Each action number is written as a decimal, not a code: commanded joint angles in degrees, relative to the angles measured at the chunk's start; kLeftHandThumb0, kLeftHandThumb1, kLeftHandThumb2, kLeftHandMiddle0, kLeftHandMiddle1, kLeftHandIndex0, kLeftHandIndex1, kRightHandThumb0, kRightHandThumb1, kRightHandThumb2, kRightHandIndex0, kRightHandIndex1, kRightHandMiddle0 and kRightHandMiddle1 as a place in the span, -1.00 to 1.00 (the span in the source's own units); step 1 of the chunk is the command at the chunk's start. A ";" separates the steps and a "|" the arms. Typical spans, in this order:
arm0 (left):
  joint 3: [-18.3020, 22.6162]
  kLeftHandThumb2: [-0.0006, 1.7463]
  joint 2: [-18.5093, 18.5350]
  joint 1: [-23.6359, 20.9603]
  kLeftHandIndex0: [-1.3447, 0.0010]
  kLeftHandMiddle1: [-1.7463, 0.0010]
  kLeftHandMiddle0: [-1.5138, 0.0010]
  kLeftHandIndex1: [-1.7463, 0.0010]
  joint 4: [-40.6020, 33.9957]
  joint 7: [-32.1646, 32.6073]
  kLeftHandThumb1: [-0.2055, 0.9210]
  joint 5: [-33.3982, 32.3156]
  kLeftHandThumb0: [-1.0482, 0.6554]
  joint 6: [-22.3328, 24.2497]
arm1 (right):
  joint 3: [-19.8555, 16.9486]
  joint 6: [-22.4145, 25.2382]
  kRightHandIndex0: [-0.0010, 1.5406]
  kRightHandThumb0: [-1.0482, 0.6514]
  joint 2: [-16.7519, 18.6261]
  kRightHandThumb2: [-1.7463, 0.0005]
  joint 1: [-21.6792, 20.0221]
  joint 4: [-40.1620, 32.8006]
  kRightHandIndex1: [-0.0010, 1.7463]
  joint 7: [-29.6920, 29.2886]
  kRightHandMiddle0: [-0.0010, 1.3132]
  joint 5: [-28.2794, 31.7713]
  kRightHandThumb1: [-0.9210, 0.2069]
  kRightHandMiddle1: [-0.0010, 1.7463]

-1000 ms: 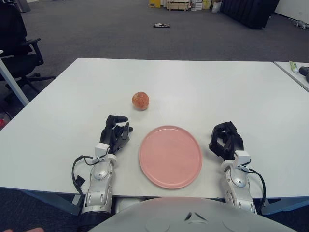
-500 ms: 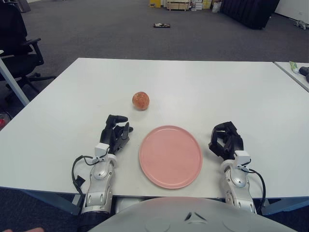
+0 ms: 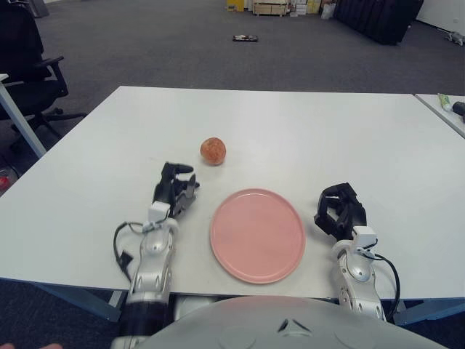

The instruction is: Put the apple into the plate.

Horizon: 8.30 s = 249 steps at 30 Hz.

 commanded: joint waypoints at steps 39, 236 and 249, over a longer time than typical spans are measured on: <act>-16.86 -0.58 14.75 -29.83 1.00 1.00 1.00 0.98 34.86 18.95 0.78 30.86 -0.99 -8.82 | -0.90 0.47 0.29 -0.26 -0.61 -0.24 -1.54 1.39 1.00 0.50 -0.31 -0.35 -0.28 1.00; -21.28 0.82 10.25 -48.44 0.15 -1.00 -0.01 -1.00 66.49 17.27 -0.48 19.93 0.23 -13.98 | -1.72 2.21 0.32 -0.26 -0.40 -0.26 0.44 -1.69 1.00 0.51 -0.29 -1.64 -0.25 1.00; -17.18 0.72 12.65 -42.77 0.24 -1.00 0.07 -1.00 49.98 15.04 -0.34 16.48 0.23 -20.88 | -1.59 2.46 0.31 -0.27 -0.43 -0.27 0.29 -1.65 1.00 0.70 -0.28 -1.34 -0.24 1.00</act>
